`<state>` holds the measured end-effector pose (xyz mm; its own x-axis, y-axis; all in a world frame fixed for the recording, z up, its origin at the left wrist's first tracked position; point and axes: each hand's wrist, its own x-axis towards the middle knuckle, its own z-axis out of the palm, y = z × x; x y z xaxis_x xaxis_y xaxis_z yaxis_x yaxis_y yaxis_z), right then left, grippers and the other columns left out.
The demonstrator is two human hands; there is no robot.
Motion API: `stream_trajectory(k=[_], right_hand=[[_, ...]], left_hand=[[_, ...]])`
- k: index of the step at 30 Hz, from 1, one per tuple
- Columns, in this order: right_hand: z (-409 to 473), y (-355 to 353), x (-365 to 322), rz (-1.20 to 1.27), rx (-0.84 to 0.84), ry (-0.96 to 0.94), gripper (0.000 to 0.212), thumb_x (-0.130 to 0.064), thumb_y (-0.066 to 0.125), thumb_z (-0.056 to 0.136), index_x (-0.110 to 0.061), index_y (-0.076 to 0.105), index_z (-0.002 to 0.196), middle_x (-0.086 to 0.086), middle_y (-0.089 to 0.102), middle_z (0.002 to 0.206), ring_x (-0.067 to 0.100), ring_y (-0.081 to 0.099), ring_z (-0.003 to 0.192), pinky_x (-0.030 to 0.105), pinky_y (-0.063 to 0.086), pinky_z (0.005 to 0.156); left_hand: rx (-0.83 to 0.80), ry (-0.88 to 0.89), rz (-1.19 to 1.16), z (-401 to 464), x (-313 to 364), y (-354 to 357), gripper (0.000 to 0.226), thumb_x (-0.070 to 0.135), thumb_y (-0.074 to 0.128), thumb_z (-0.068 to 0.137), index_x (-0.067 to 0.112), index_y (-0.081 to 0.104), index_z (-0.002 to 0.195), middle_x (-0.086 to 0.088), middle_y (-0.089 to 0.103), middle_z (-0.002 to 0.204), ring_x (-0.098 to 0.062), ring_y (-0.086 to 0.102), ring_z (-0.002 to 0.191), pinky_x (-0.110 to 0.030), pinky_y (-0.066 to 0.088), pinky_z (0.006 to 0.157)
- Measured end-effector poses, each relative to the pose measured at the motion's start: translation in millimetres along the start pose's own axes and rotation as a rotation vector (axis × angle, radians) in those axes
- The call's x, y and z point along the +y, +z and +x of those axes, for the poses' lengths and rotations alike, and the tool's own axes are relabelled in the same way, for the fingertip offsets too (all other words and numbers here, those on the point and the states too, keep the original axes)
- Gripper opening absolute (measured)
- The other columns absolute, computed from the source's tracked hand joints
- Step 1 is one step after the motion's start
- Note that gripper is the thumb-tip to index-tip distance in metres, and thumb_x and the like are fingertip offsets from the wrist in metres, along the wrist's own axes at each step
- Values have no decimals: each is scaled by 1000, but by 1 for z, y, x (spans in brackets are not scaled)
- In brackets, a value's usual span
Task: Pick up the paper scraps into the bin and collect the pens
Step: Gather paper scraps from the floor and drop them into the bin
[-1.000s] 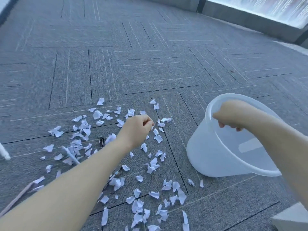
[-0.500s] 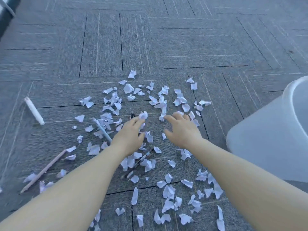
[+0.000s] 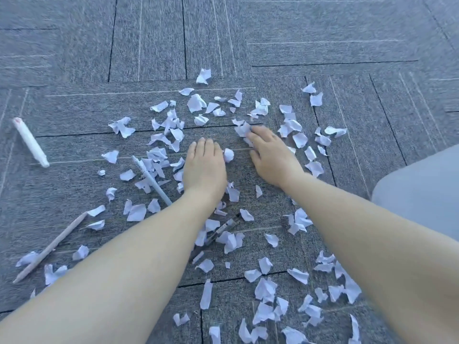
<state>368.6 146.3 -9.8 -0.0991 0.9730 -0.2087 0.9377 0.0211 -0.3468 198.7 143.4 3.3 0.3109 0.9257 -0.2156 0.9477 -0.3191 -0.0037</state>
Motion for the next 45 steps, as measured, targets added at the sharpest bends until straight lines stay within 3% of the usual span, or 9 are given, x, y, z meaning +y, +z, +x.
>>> stream_trajectory(k=[5, 10, 15, 24, 28, 32, 37, 41, 45], right_hand=[[-92, 9, 14, 54, 252, -230, 33, -25, 52, 90, -14, 65, 118, 4, 62, 126, 25, 55, 117, 47, 43, 99], [-19, -26, 64, 5, 186, 252, 56, -57, 40, 93, -39, 32, 145, 1, 12, 162, 29, 8, 148, 51, 11, 116], [-16, -19, 64, 56, -1, 90, 53, -46, 38, 99, -32, 30, 150, -5, 13, 162, 20, 1, 150, 47, 3, 120], [-144, 2, 48, 147, 56, -143, 50, -48, 38, 94, -28, 47, 139, -6, 43, 148, 14, 32, 140, 50, 29, 114], [-138, 3, 71, 75, 134, 158, 63, -66, 30, 87, -41, 37, 144, -4, 20, 160, 25, 6, 149, 52, 7, 119], [-152, 23, 44, 73, -7, 17, 66, -67, 27, 88, -36, 35, 145, -11, 11, 162, 19, -5, 150, 57, 6, 119], [-203, 37, 10, 275, -28, -127, 56, -54, 44, 90, -27, 47, 139, -4, 39, 150, 14, 23, 144, 42, 27, 115], [-236, 35, 20, 154, 223, -61, 56, -52, 50, 89, -22, 54, 135, 3, 47, 142, 25, 38, 135, 50, 31, 109], [-273, 48, 36, 41, 201, 340, 71, -70, 37, 85, -36, 31, 147, 4, 19, 160, 27, 6, 149, 55, 12, 117]], left_hand=[[189, 486, -92, -37, -20, 18, 48, -2, 38, 77, 0, 58, 121, -17, 62, 114, -33, 58, 109, -42, 39, 104], [10, 253, -398, -39, 8, 19, 57, 38, 31, 99, 19, 16, 150, -8, 12, 158, -23, 6, 146, -38, 9, 119], [-18, 164, -324, -4, 14, 23, 66, 53, 26, 95, 29, 1, 151, -3, -6, 160, -22, -9, 146, -42, -1, 118], [71, 515, -701, -46, 11, 32, 25, 18, 46, 94, 6, 67, 100, -3, 61, 112, -18, 50, 117, -37, 41, 101], [103, 344, -581, -52, -8, 33, 43, 36, 38, 91, 15, 50, 128, -5, 40, 145, -22, 28, 138, -36, 17, 115], [-44, 437, -478, -47, 5, 35, 50, 37, 34, 94, 23, 38, 142, 2, 24, 155, -17, 8, 146, -37, -1, 117], [9, 530, -702, -73, 7, 21, 29, 21, 50, 92, 11, 59, 118, -2, 57, 124, -18, 49, 119, -40, 41, 101], [-11, 822, -337, -118, 24, 24, 71, 52, 46, 86, 15, 32, 145, -8, 24, 155, -24, 17, 144, -41, 17, 118], [-166, 600, -173, -123, 41, 39, 96, 77, 32, 78, 30, -14, 147, -5, -18, 157, -22, -23, 143, -42, -6, 117]])
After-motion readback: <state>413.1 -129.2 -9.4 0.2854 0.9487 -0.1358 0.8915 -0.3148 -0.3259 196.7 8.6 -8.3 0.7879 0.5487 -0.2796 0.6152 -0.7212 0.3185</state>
